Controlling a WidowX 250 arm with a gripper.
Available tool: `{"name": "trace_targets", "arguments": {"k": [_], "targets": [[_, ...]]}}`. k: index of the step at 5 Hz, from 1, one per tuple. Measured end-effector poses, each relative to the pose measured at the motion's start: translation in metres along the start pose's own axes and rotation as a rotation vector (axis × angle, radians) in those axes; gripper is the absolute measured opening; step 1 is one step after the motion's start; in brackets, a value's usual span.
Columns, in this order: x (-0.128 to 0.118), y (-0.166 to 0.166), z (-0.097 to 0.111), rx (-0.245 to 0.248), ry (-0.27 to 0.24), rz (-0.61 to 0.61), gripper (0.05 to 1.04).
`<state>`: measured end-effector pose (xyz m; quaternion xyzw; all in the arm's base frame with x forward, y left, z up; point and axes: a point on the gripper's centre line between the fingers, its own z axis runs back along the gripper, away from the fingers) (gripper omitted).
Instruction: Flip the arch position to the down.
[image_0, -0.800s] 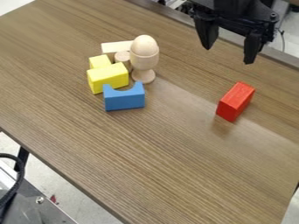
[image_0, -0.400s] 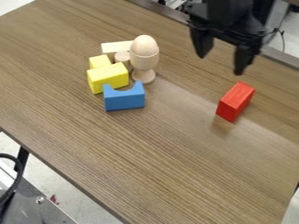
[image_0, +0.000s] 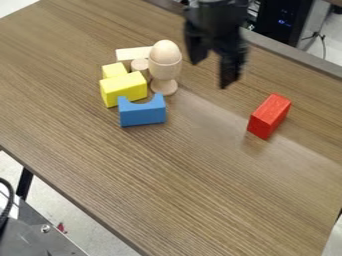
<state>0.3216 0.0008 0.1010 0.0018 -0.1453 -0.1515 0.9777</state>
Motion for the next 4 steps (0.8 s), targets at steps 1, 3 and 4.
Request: {"name": "trace_targets", "arguments": {"k": [1,3,4], "targets": [[-0.025,0.027,-0.028,0.017,0.095,-0.111,0.999],[-0.072,0.036,-0.031,-0.079,0.158,-0.245,0.999],[-0.083,0.032,-0.025,-0.102,0.173,-0.252,0.999]]}}
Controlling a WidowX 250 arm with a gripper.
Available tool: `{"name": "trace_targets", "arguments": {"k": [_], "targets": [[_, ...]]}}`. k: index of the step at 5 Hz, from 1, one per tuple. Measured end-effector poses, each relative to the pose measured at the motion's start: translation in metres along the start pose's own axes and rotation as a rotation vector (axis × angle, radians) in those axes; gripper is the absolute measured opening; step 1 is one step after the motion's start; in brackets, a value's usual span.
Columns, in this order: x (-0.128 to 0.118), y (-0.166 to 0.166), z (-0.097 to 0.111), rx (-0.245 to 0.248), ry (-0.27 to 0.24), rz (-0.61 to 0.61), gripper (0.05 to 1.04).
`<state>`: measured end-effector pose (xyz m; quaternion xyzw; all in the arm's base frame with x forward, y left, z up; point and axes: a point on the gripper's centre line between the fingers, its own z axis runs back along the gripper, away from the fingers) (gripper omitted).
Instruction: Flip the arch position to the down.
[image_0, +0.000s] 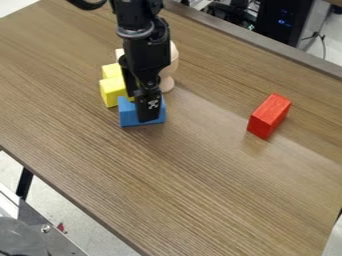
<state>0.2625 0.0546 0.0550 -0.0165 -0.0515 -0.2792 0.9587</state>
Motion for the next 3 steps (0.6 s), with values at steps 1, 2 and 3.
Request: {"name": "trace_targets", "arguments": {"k": [1,2,3], "targets": [[-0.004,-0.003,-0.002,-0.005,0.006,-0.005,0.999],[-0.006,-0.001,-0.017,0.026,-0.01,0.006,0.999],[-0.004,0.004,-0.035,0.057,-0.029,0.026,0.973]]}}
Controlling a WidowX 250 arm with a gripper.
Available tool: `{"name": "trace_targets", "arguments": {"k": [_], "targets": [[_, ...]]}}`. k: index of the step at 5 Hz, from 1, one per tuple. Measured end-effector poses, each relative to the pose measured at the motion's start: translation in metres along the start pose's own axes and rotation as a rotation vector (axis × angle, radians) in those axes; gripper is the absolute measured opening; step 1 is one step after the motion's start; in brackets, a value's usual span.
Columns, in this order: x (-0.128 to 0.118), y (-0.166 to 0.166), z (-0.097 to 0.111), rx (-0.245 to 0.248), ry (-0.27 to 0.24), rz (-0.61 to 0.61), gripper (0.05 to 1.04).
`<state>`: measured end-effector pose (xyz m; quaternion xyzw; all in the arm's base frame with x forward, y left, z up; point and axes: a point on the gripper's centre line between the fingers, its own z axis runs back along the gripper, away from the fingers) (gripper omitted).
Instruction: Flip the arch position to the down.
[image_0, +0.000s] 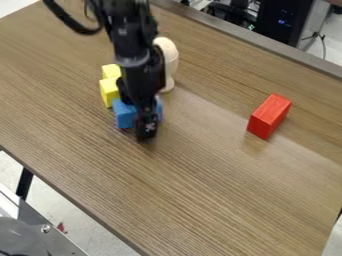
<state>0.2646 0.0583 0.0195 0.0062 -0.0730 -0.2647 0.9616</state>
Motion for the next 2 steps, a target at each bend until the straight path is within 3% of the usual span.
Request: {"name": "trace_targets", "arguments": {"k": [1,2], "targets": [[0.005,0.005,-0.001,0.032,-0.035,0.032,0.683],[0.006,-0.006,0.002,-0.031,-0.042,0.048,0.391]]}}
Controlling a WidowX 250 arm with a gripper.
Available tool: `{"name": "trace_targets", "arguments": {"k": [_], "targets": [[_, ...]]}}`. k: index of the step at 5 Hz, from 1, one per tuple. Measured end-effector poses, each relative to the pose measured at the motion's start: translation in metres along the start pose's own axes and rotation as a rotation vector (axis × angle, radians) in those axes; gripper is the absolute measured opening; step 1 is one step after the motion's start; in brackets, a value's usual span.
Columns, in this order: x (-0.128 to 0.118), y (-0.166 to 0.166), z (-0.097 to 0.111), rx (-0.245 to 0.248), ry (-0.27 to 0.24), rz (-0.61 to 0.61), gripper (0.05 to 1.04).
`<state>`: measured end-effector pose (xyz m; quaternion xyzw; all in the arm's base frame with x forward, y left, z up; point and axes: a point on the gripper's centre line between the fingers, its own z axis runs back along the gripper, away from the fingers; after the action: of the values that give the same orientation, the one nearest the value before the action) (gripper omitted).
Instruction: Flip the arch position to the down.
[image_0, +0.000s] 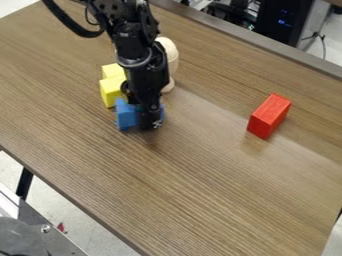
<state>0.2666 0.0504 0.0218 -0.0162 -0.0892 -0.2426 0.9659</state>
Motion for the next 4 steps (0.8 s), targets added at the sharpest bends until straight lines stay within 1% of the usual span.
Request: {"name": "trace_targets", "arguments": {"k": [1,2,3,4], "targets": [[0.025,-0.014,0.025,-0.127,-0.047,0.1,0.31],[0.068,-0.025,0.06,-0.336,-0.041,0.33,0.309],[0.108,-0.022,0.065,-0.534,0.06,0.565,0.309],[0.131,-0.013,0.039,-0.714,0.152,0.737,0.309]]}}
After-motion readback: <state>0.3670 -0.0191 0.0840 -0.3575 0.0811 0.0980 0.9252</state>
